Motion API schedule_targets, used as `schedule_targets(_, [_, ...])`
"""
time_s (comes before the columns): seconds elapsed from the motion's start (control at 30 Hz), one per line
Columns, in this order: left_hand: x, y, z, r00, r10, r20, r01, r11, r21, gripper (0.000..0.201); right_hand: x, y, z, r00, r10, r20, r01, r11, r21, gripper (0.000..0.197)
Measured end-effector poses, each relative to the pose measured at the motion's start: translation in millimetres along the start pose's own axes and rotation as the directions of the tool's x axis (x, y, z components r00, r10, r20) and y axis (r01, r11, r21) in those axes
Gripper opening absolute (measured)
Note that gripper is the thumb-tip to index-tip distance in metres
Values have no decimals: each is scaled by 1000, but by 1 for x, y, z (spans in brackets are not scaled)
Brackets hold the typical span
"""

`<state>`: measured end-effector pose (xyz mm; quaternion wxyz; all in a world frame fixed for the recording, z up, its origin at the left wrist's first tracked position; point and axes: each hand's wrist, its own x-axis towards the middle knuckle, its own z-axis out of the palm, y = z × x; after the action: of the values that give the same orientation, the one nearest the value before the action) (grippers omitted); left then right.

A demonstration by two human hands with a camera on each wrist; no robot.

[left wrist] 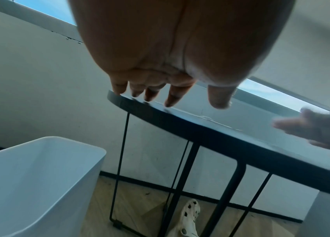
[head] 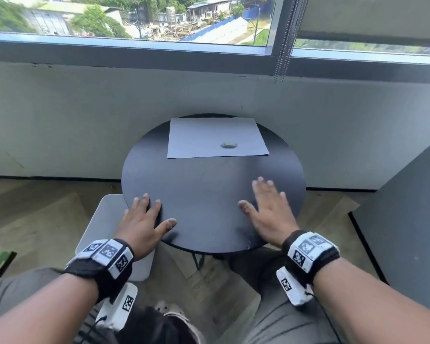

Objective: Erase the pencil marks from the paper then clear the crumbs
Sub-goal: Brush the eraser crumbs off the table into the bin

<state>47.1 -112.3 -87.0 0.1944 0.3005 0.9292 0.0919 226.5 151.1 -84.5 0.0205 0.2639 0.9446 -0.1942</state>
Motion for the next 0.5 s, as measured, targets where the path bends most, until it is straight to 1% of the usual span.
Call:
schedule_targets(0.03, [-2,-4,3,1000,-13,-10,13,1000,1,77,6,18,-4,986,160,-42,-161,986,-39,95])
schedule_targets(0.07, [-3,-7,6,1000,-19,-11,19,1000,1,75,9,30,-5,963,268,-34,-270,959,-82,93])
schedule_targets(0.1, [-4,-9,9,1000,-20,-9,20,1000,-10,74,9,34,-1,946,324,-13,-323,939,-117,92])
schedule_targets(0.17, [-3,-8,11,1000,-24,2,24,997,-68,73,6,15,13,943,333,0,-330,935,-131,88])
schedule_targets(0.23, [-3,-4,11,1000,-26,-3,26,993,-114,73,-7,-20,32,960,281,8,-277,950,-141,88])
schedule_targets(0.27, [-2,-2,12,1000,-25,-12,23,992,-122,73,-16,-40,43,975,222,12,-217,963,-158,88])
schedule_targets(0.3, [-2,-2,13,1000,-23,-19,20,992,-127,73,-28,-61,52,990,134,38,-125,976,-179,87])
schedule_targets(0.33, [-2,-2,14,1000,-23,-21,20,991,-133,72,-41,-82,59,995,12,97,4,986,-166,87])
schedule_targets(0.37, [-2,-3,15,1000,-22,-21,19,990,-137,72,-53,-99,63,975,-137,172,154,984,-93,86])
schedule_targets(0.4, [-2,-5,16,1000,-20,-21,17,990,-141,71,-61,-111,61,935,-269,230,272,962,20,86])
schedule_targets(0.43, [-2,-6,16,1000,-16,-18,13,989,-146,70,-63,-114,54,912,-348,219,322,935,146,88])
schedule_targets(0.47, [-2,-7,15,1000,-13,-15,11,988,-151,69,-58,-107,45,931,-339,139,299,922,247,89])
schedule_targets(0.5, [-2,-10,12,1000,-16,-18,13,988,-154,67,-49,-92,36,971,-237,32,216,927,307,89])
